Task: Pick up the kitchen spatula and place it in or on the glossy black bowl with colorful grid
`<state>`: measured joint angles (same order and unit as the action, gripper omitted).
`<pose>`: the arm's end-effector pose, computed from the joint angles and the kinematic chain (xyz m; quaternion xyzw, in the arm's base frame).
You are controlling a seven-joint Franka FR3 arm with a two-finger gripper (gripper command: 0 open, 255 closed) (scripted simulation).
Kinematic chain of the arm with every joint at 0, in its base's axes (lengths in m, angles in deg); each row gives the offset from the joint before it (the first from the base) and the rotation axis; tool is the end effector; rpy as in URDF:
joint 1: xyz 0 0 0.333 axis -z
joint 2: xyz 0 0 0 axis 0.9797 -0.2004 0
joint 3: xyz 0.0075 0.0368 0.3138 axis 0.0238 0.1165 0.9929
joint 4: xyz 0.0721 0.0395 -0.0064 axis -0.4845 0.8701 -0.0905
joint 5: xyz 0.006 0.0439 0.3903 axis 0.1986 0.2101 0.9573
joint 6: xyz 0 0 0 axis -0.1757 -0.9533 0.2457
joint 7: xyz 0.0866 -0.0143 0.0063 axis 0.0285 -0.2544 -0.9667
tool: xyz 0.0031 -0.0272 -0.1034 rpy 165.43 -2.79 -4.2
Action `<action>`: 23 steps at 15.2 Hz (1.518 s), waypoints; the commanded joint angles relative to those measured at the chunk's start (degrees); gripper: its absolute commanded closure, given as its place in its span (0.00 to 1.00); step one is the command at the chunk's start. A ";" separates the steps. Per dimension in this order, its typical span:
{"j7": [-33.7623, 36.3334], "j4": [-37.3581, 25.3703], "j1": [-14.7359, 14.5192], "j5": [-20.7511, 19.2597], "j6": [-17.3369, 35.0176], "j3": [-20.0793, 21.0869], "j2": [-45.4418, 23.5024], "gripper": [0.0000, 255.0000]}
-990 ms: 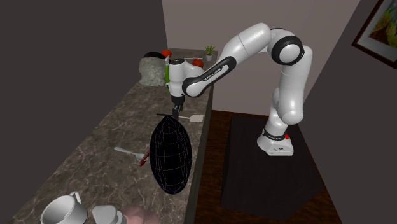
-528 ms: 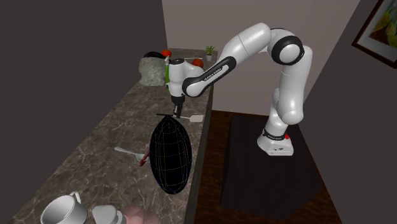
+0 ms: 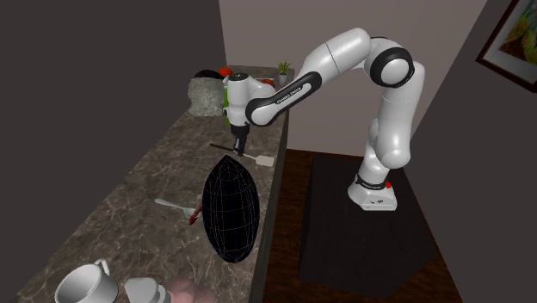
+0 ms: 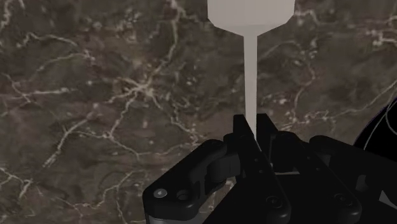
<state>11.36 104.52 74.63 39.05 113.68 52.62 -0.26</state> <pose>0.5783 0.0688 0.3945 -0.9994 -0.0120 -0.0335 0.0006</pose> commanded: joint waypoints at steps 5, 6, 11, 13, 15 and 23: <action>-0.14 -2.22 0.03 0.17 -4.16 0.01 1.92 1.00; -0.16 -2.68 0.03 0.19 -4.89 0.02 2.18 1.00; -0.24 -5.18 0.04 0.29 -8.54 0.02 3.34 1.00; -0.27 -6.28 0.05 0.32 -10.01 0.02 3.72 1.00; -0.29 -7.42 0.05 0.34 -11.49 0.03 4.05 1.00; -0.37 -12.55 0.05 0.42 -17.48 0.03 4.92 1.00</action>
<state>11.06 92.76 74.65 39.46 97.04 52.69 4.62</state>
